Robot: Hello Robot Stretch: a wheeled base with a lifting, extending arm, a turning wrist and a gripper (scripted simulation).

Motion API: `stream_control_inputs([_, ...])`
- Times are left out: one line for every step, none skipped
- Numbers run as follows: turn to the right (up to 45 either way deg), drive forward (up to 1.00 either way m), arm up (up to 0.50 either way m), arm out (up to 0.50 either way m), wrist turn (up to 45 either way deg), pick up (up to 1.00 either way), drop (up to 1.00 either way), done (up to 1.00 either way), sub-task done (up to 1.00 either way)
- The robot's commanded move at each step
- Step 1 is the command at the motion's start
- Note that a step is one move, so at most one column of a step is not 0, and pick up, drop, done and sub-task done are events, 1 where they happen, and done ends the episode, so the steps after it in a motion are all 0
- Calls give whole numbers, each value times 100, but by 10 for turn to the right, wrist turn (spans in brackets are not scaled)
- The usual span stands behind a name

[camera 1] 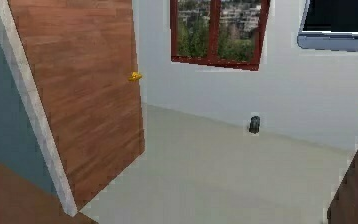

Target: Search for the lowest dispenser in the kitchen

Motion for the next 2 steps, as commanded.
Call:
stream_control_inputs([450, 0, 0, 0, 0, 0, 0, 0, 0])
stream_control_inputs([150, 0, 0, 0, 0, 0, 0, 0, 0])
